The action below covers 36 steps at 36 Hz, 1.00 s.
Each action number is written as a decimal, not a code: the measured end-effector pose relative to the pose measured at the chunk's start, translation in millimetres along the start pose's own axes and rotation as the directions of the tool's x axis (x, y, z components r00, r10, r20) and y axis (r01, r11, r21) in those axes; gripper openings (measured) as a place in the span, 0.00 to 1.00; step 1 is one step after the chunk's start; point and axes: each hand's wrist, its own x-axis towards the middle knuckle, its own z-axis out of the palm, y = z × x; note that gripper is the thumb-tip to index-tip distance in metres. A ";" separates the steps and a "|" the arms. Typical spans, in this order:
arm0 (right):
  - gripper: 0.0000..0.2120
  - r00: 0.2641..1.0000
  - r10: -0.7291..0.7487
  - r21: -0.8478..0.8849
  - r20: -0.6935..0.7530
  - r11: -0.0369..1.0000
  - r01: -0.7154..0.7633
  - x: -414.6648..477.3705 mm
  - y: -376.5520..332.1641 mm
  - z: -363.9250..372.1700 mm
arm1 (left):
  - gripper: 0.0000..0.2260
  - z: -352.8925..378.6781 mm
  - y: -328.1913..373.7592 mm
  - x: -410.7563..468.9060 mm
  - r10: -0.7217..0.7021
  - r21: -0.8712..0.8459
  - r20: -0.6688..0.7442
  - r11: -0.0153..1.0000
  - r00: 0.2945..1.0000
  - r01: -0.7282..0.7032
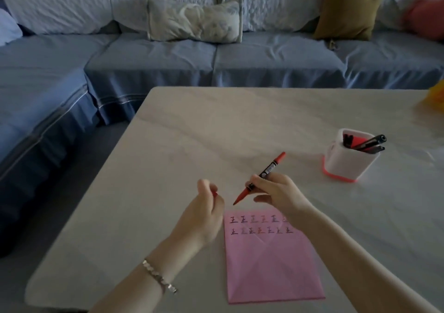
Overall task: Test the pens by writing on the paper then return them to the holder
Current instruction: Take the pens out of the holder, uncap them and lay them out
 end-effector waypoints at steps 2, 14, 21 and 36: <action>0.06 0.997 0.072 0.025 0.036 0.997 -0.073 14.1 0.6 -4.6 | 0.01 -3.8 -17.9 7.5 -0.062 0.010 -0.031 0.998 0.998 0.062; 0.11 0.991 0.080 -0.615 0.109 0.789 0.004 101.3 25.1 57.1 | 0.05 -18.1 -73.9 49.8 -0.343 -0.333 -0.276 0.911 0.898 0.245; 0.12 0.999 -0.033 -0.754 0.008 0.656 0.027 105.4 47.1 88.5 | 0.05 -4.0 -80.3 70.7 -0.379 -0.252 -0.280 0.915 0.882 0.314; 0.09 0.997 -0.050 -0.661 -0.061 0.750 -0.003 39.5 40.9 -13.8 | 0.09 7.1 -89.0 77.6 -0.090 0.097 -0.266 0.988 0.960 0.120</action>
